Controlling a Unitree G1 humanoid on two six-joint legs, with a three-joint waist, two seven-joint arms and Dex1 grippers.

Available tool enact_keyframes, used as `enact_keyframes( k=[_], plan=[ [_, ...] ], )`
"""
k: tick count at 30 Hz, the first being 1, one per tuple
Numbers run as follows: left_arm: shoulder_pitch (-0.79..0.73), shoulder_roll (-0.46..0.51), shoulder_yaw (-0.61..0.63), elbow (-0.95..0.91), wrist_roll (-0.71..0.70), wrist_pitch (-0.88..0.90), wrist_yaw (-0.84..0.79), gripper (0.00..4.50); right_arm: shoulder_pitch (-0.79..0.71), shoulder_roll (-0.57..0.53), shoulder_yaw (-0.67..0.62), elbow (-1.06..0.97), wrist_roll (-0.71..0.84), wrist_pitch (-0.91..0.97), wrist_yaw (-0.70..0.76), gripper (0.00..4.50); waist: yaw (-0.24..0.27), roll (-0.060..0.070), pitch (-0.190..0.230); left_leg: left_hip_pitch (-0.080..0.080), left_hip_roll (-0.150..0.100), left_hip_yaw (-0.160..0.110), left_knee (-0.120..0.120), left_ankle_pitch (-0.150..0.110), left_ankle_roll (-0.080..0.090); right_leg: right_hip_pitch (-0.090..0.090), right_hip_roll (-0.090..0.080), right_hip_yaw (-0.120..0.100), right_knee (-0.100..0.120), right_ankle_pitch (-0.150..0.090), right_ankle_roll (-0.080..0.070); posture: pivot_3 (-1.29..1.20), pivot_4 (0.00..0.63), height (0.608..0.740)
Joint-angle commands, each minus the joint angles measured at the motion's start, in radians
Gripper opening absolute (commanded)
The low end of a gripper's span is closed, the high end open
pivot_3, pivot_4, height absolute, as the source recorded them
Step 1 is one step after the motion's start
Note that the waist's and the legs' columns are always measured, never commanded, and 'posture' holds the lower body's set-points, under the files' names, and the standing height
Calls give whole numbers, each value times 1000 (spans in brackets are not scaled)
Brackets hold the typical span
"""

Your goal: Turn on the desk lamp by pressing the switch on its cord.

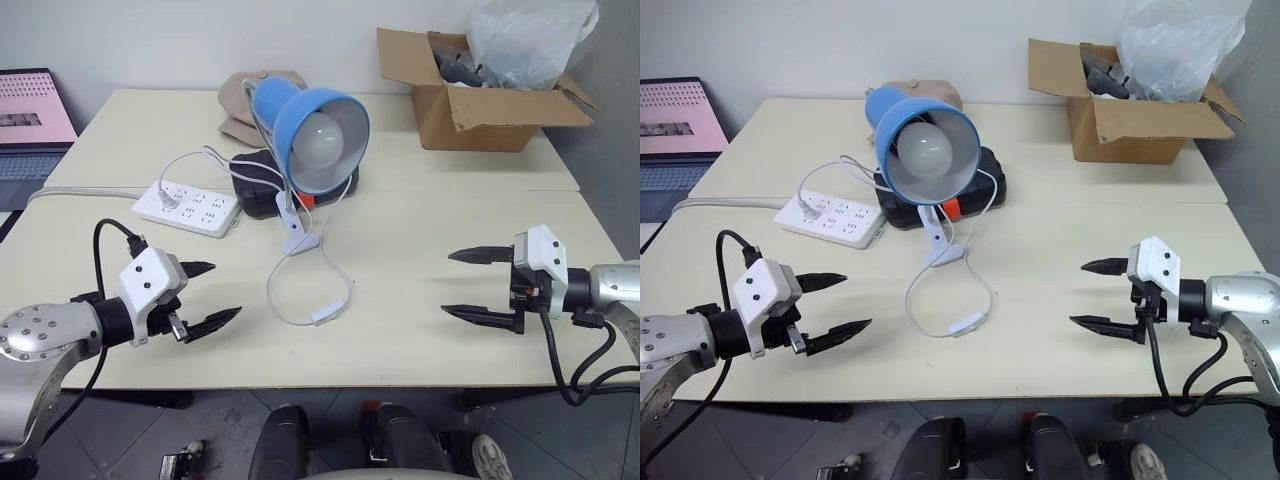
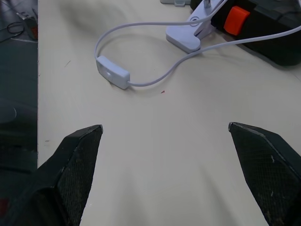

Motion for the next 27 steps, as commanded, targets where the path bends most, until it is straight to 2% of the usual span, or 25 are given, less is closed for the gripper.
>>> enact_keyframes(
  k=[1, 8, 13, 18, 25, 27],
  plan=[
    [-13, 2, 20, -7, -7, -9, -15, 4438, -22, 7, 4, -11, -5, -22, 2, 4500, 0, 0, 0, 0, 0, 0, 0, 0, 0, 0, 0, 0, 0, 0, 0, 0, 150, 740],
    [-35, -5, -1, -17, 31, -22, 8, 4438, -30, 17, 14, -9, -11, -10, -4, 4500, 0, 0, 0, 0, 0, 0, 0, 0, 0, 0, 0, 0, 0, 0, 0, 0, 150, 740],
    [-58, -17, -30, 7, 82, -104, 0, 4438, -19, 19, 15, -21, -7, 4, -5, 4500, 1, 0, 0, 0, 0, 0, 0, 0, 0, 0, 0, 0, 0, 0, 0, 0, 150, 740],
    [-102, -31, -30, -18, -40, -54, -75, 4438, -7, 16, 12, -41, -3, 14, -4, 4500, 1, 0, 0, 0, 0, 0, 0, 0, 0, 0, 0, 0, 0, 0, 0, 0, 150, 740],
    [-99, 5, -183, -65, 27, -72, -140, 4438, 40, -4, -17, -150, 33, 98, -36, 4500, 0, 0, 0, 0, 0, 0, 0, 0, 0, 1, 0, 0, 0, 0, 1, 0, 150, 740],
    [-152, -34, -258, -9, 83, -85, -109, 4438, 50, -10, -18, -188, 49, 140, -56, 4500, 1, 0, 0, 0, 0, 0, 0, 0, 0, 0, 0, 0, 1, 0, 1, 0, 150, 740]
  ],
)
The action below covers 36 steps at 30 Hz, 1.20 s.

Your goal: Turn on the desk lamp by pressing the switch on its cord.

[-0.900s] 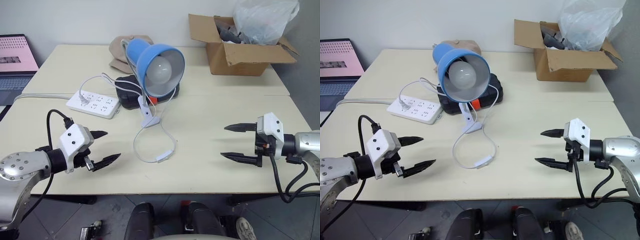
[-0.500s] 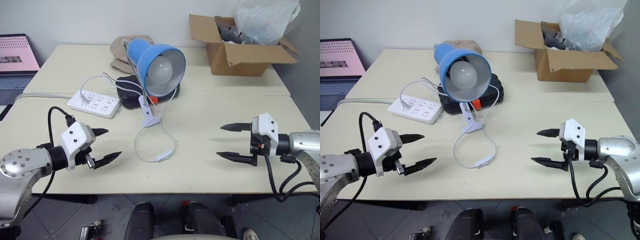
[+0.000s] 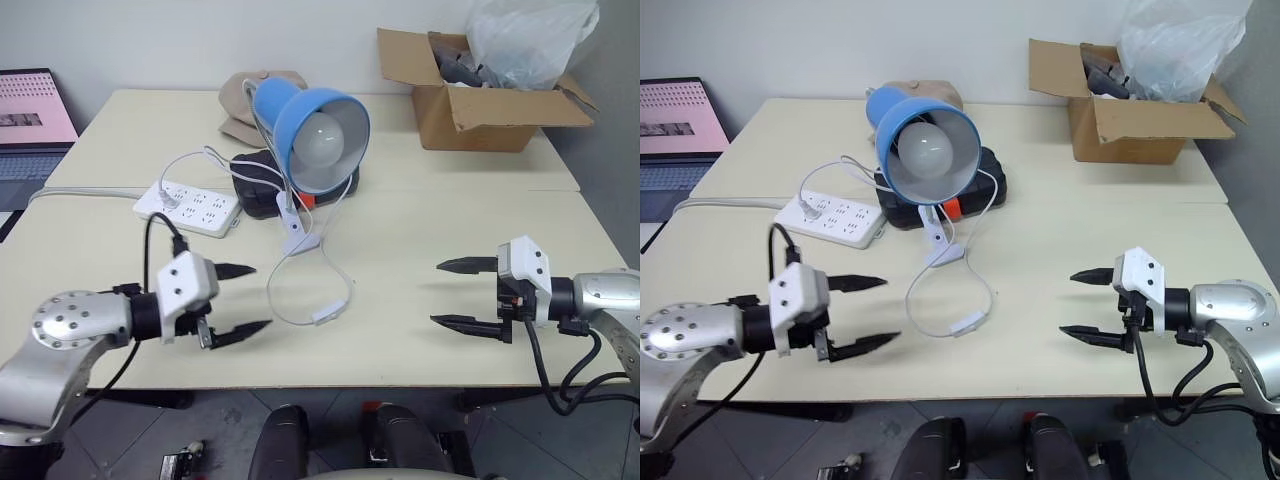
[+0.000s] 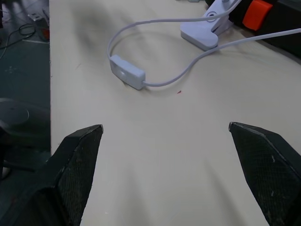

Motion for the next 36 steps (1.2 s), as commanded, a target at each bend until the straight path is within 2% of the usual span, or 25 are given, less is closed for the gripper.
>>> enact_keyframes(
  k=[1, 5, 9, 13, 23, 31, 36],
  plan=[
    [-59, -35, -90, 34, 75, -27, 31, 4438, 13, -23, -31, -87, 40, 62, -32, 4500, 1, 0, 0, 0, 0, 0, 0, 0, 0, 0, 0, 0, 0, 0, 0, 0, 150, 740],
    [-49, -105, -139, 22, 132, -44, 103, 4438, 28, -35, -56, -133, 66, 103, -53, 4500, 2, 0, 0, 0, 0, -1, 2, 0, 0, 1, 0, 0, 0, 0, 0, 0, 150, 740],
    [-53, -143, -239, 53, 226, -94, 122, 4438, 26, -33, -56, -156, 76, 129, -78, 4500, 2, 0, 0, 0, -1, 0, 2, 0, 0, 1, 0, 1, 0, 1, 2, 0, 150, 740],
    [-101, -219, -274, 119, 242, -81, 162, 4438, 7, -26, -49, -171, 85, 150, -100, 4500, 3, -1, 0, 0, -1, -1, 2, 0, 0, 1, 0, 0, 0, 1, 1, 0, 150, 740],
    [-191, -314, -359, 273, 309, -135, 160, 4438, 11, -30, -49, -201, 106, 170, -125, 4500, 3, -1, 0, 0, -1, -1, 3, 0, 0, 2, 0, 0, 0, 1, 2, 0, 150, 740],
    [-206, -349, -403, 314, 346, -167, 163, 2969, -3, -35, -48, -209, 114, 185, -134, 4500, 3, -1, 0, 1, -1, -2, 4, 0, 0, 3, 0, 1, 1, 2, 3, 0, 150, 740],
    [-215, -367, -411, 321, 357, -167, 167, 1843, -12, -33, -43, -208, 114, 184, -138, 4500, 6, -1, -1, 1, -2, -2, 5, 0, 1, 4, 0, 1, 1, 3, 5, 0, 150, 740]
  ],
)
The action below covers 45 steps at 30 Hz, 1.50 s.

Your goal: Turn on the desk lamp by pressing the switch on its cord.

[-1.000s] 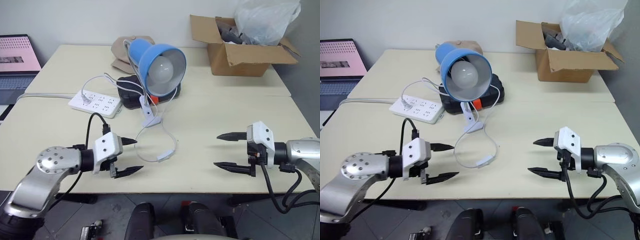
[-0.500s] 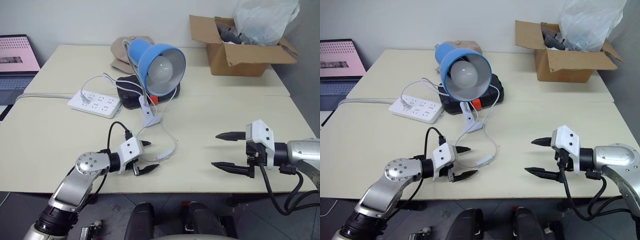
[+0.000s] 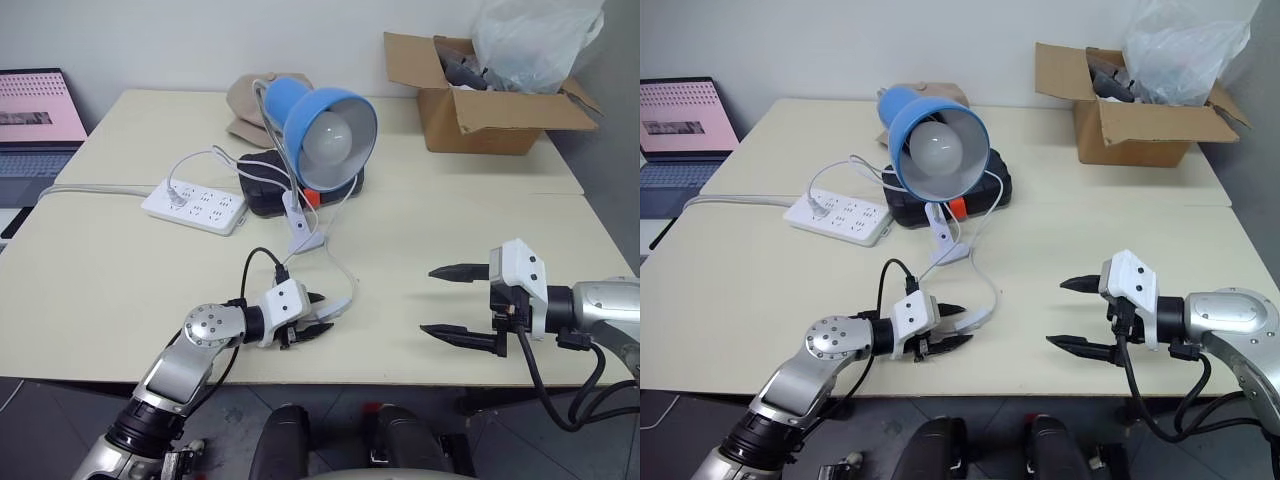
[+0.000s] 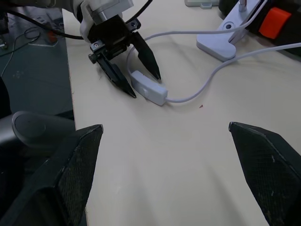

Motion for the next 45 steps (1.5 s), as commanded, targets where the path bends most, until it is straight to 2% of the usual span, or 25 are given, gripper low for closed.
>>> enact_keyframes(
  k=[1, 7, 14, 18, 23, 26, 31, 36, 39, 41, 45],
  plan=[
    [-13, -9, -11, 7, 21, -6, 9, 1629, -20, -8, -9, -34, 12, -5, -9, 4500, 0, 0, 0, 0, 0, 0, 0, 0, 0, 0, 0, 0, 0, 0, 0, 0, 150, 740],
    [-45, 7, 15, -6, -10, 6, -30, 426, -60, 8, 16, -26, 13, -9, -24, 4500, 0, 0, 0, 0, 0, 0, 0, 0, 0, 0, 0, 0, 0, 0, 0, 0, 150, 740],
    [-157, 21, 35, -7, -64, 53, -100, 427, -212, 61, 97, 2, 33, 63, -78, 4500, -3, 0, 0, -1, 0, 0, 0, 0, 0, -1, 1, 0, 0, 0, 0, 0, 150, 740],
    [-232, 27, 19, 12, -81, 90, -157, 427, -367, 138, 200, 40, 60, 165, -112, 4500, -9, 0, 0, -1, 0, 0, 0, 0, 0, -1, 1, 0, 0, 0, 0, 0, 150, 740],
    [-281, 18, 8, 24, -86, 115, -184, 427, -489, 204, 377, 128, -53, 164, -109, 4500, -9, 0, 0, -1, 1, 0, -1, 0, 0, -1, 2, 0, 0, 0, 0, 0, 150, 740],
    [-285, 13, 12, 29, -83, 116, -185, 427, -524, 240, 427, 169, -101, 131, -103, 4500, -9, 0, 0, -2, 1, 1, -1, 0, 0, -3, 2, 1, 0, 0, 0, 0, 150, 740],
    [-272, 3, -6, 53, -33, 94, -148, 427, -525, 243, 426, 183, -138, 100, -81, 4500, -7, 0, 0, -4, 1, 1, 0, 0, 0, -4, 2, 0, 0, 0, 0, 0, 150, 740],
    [-253, -28, -73, 156, 82, -18, -81, 427, -469, 193, 377, 151, -142, 109, -80, 4500, -7, 0, 0, -4, 1, 1, 0, 0, 0, -4, 2, 1, 1, 0, 0, 0, 150, 740],
    [-259, -53, -75, 196, 101, -43, -56, 427, -427, 165, 338, 107, -121, 140, -94, 4500, -6, 0, 0, -4, 1, 1, 0, 0, 0, -4, 2, 0, 1, 0, 0, 0, 150, 740],
    [-260, -57, -73, 200, 90, -52, -72, 1133, -401, 154, 314, 79, -110, 161, -106, 4500, -6, 0, 0, -4, 1, 0, 0, 0, 0, -4, 2, 0, 1, 0, 0, 0, 150, 740],
    [-243, -32, -54, 159, 71, -52, -102, 1892, -362, 135, 273, 36, -96, 195, -124, 4500, -7, 0, 0, -4, 1, 0, 0, 0, 0, -4, 2, 0, 2, 0, 0, 0, 150, 740]
  ],
)
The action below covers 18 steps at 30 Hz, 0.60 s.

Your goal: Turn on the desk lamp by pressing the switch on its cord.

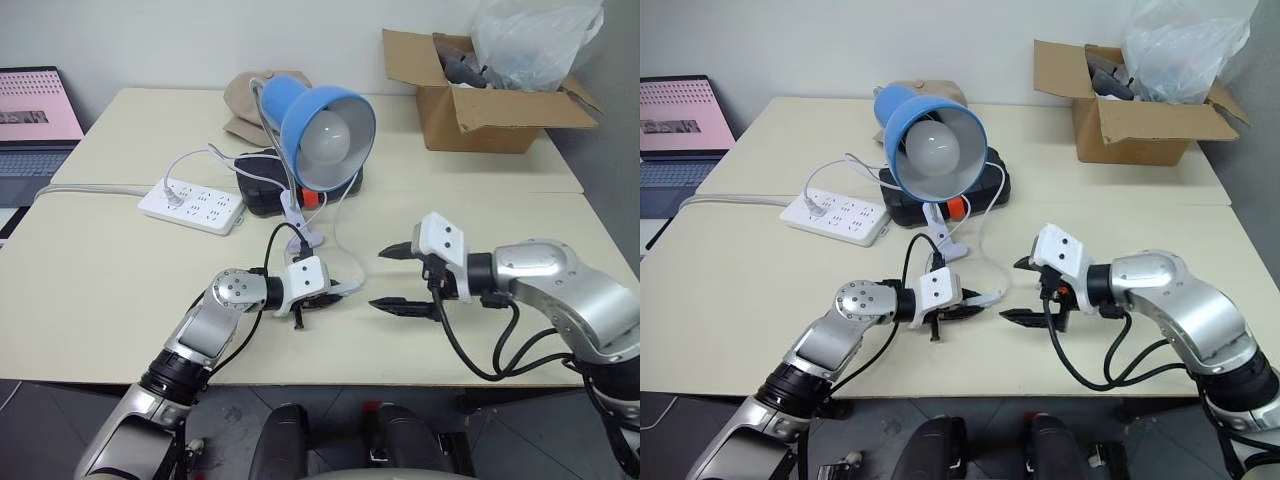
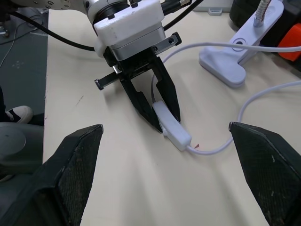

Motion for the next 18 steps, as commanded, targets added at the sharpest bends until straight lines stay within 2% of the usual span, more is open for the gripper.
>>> enact_keyframes(
  k=[1, 5, 16, 18],
  plan=[
    [14, 31, 22, -61, -24, -9, -38, 2117, 29, -22, -71, -68, 28, 29, -23, 4500, 0, 0, 0, 0, 0, 0, 0, 0, 0, 0, 0, 0, 0, 0, 0, 0, 150, 740],
    [33, 73, 40, -100, -40, -5, -67, 2948, 49, -29, -87, -85, 34, 42, -40, 4500, -3, 0, 0, 0, 0, 0, 0, 0, 0, 0, 0, 0, 0, 0, 0, 0, 150, 740],
    [-6, 30, 36, -33, -20, -16, -31, 2948, 79, -30, -99, -108, 43, 50, -62, 4500, -1, 0, 0, 0, 0, 0, 0, 0, 0, 0, 0, 0, 0, 0, 0, 0, 150, 740],
    [-11, 22, 29, -24, -11, -29, -32, 2579, 90, -41, -103, -115, 42, 47, -58, 4500, -1, 0, 0, 0, 0, 0, 0, 0, 0, 0, 0, 0, 0, 0, 0, 0, 150, 740]
  ],
)
